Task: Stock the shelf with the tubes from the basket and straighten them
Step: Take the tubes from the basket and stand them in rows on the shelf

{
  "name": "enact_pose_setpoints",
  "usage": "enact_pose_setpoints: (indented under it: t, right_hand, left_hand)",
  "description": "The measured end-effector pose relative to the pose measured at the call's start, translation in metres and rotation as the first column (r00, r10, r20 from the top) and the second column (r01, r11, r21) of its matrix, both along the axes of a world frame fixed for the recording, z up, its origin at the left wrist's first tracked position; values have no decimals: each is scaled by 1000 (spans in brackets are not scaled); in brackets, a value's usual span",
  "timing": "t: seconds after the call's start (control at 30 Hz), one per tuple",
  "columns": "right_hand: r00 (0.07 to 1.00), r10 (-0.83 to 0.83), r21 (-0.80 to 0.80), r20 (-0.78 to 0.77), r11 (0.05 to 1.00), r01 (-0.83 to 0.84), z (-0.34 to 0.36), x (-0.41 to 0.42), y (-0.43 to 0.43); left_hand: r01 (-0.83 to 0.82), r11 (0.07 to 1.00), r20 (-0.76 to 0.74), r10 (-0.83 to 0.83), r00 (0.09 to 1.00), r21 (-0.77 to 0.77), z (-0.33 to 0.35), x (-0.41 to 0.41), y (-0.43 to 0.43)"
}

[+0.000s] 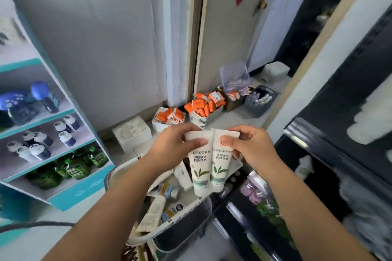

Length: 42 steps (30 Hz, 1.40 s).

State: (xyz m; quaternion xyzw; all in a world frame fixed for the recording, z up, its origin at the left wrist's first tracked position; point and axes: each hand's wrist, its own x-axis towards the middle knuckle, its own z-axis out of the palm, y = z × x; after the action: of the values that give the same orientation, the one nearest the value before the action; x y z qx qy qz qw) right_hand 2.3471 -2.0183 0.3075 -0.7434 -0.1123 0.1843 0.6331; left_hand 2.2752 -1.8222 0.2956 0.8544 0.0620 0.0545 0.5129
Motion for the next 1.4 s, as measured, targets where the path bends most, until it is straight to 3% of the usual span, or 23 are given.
enact_pose_setpoints:
  t: [0.23, 0.43, 0.57, 1.0, 1.23, 1.4]
  right_hand:
    - [967, -204, 89, 155, 977, 192, 67, -30, -94]
    - [905, -389, 162, 170, 917, 364, 114, -66, -188]
    - [843, -477, 128, 250, 879, 459, 141, -91, -258]
    - [620, -630, 144, 467, 747, 650, 177, -140, -405]
    - [571, -649, 20, 503, 669, 743, 153, -110, -436]
    - [585, -591, -120, 556, 639, 760, 125, -97, -439]
  left_hand:
    - [203, 948, 173, -163, 971, -244, 62, 24, -80]
    - [441, 855, 269, -372, 888, -272, 111, 30, -176]
    - [520, 818, 297, -447, 844, -247, 140, 22, -250]
    - [429, 899, 479, -415, 774, 85, 180, 2, -421]
    - [369, 896, 398, -441, 804, 247, 159, 35, -466]
    - [320, 878, 352, -443, 824, 356, 136, 56, -475]
